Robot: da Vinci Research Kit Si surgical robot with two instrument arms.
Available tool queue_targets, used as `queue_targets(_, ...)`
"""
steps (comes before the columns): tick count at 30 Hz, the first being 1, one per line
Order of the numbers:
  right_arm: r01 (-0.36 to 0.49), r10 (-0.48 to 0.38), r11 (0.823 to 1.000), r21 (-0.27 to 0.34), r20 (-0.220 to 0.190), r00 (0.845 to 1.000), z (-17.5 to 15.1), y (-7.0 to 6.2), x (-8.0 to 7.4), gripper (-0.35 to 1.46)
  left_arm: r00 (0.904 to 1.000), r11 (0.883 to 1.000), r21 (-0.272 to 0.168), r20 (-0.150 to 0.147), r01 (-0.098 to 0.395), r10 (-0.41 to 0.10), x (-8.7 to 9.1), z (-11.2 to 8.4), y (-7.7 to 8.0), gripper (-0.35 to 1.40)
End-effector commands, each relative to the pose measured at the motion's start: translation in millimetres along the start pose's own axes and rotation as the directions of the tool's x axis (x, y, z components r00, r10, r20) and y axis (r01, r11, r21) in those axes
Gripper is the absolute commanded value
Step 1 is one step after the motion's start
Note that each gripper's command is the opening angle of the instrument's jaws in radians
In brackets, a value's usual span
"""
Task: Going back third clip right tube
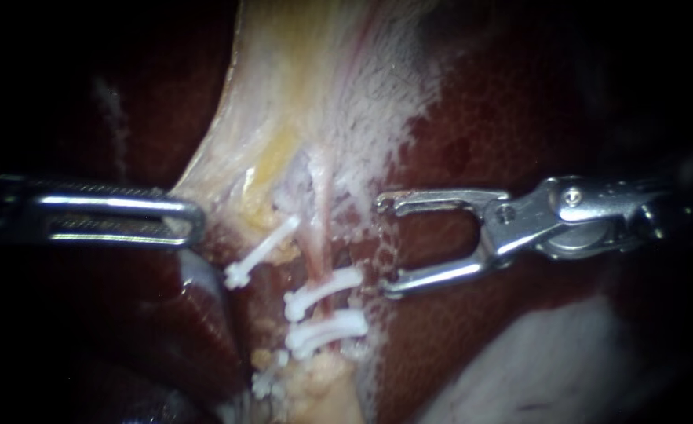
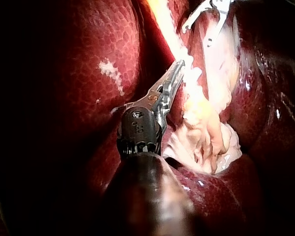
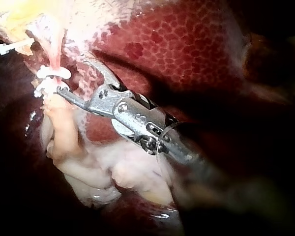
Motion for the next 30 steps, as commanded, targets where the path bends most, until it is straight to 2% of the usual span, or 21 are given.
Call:
queue_targets(1, -0.001, 0.001, 1.000, 0.001, -0.001, 1.000, -0.3, -0.1, 0.1, 0.60, 1.0000, 1.000, 0.000, 0.000, 0.000, 0.000, 0.0, 0.0, 0.0, -0.35)
queue_targets(13, 0.000, 0.000, 1.000, 0.007, -0.001, 1.000, -1.1, -2.1, 0.7, 0.60, 1.0000, 1.000, 0.000, 0.000, -0.003, 0.003, 0.6, 0.3, 0.7, -0.35)
queue_targets(20, 0.013, -0.013, 1.000, 0.010, -0.001, 1.000, -1.7, -2.3, 0.5, 0.60, 1.0000, 1.000, 0.007, -0.001, -0.006, 0.006, 1.2, 0.8, 1.1, -0.35)
queue_targets(23, 0.014, -0.014, 1.000, 0.010, -0.001, 1.000, -1.9, -2.4, 0.4, 0.60, 0.9998, 1.000, 0.014, -0.003, -0.018, 0.018, 2.2, 1.8, 1.4, -0.35)
queue_targets(27, 0.014, -0.014, 1.000, 0.011, -0.001, 1.000, -2.0, -2.4, 0.4, 0.60, 1.0000, 1.000, 0.026, -0.003, -0.007, 0.008, 4.4, 3.5, 1.8, -0.35)
queue_targets(30, 0.020, -0.020, 1.000, 0.011, -0.001, 1.000, -2.1, -2.4, 0.3, 0.60, 0.9998, 0.999, 0.034, -0.018, -0.005, 0.006, 5.8, 4.8, 2.1, -0.35)
